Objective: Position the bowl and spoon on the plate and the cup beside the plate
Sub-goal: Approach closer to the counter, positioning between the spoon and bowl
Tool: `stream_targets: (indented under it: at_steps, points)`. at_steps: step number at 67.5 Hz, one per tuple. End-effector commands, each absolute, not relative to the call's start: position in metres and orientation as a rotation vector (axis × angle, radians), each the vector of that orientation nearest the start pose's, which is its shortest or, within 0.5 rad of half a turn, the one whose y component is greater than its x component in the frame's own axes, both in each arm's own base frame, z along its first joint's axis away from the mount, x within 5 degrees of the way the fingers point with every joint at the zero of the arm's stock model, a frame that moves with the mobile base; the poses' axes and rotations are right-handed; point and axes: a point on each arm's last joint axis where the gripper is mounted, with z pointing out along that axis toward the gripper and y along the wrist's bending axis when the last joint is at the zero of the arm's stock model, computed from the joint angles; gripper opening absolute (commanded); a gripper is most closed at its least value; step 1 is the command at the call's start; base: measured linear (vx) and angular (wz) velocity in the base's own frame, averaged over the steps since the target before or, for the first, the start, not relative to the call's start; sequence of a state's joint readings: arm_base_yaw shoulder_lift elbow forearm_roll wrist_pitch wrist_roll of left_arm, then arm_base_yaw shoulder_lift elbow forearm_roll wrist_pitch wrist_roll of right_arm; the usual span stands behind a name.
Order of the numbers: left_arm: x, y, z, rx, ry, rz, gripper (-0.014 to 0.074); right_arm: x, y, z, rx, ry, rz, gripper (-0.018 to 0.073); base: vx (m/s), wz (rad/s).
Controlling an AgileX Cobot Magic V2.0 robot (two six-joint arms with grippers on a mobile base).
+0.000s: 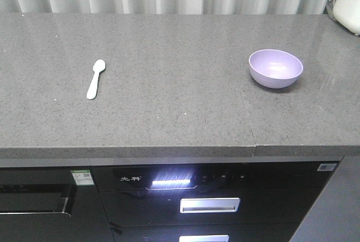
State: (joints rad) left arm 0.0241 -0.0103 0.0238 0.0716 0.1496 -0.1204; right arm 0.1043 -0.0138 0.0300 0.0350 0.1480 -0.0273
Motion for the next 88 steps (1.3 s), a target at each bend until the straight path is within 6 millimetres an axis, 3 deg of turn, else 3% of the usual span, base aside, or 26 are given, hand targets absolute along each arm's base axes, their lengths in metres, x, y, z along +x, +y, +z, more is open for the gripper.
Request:
stream_targets:
  at_steps: [1,88]
  points:
    - [0.0546,0.0018,0.2063,-0.067,1.533,-0.022,-0.0006,0.0563,0.0057,0.1950,-0.079,1.571,0.077,-0.0006,0.10,0.01]
    - [0.0546,0.0018,0.2063,-0.067,1.533,-0.022,-0.0006,0.0563,0.0057,0.1950,-0.079,1.571,0.077,-0.0006,0.07,0.01]
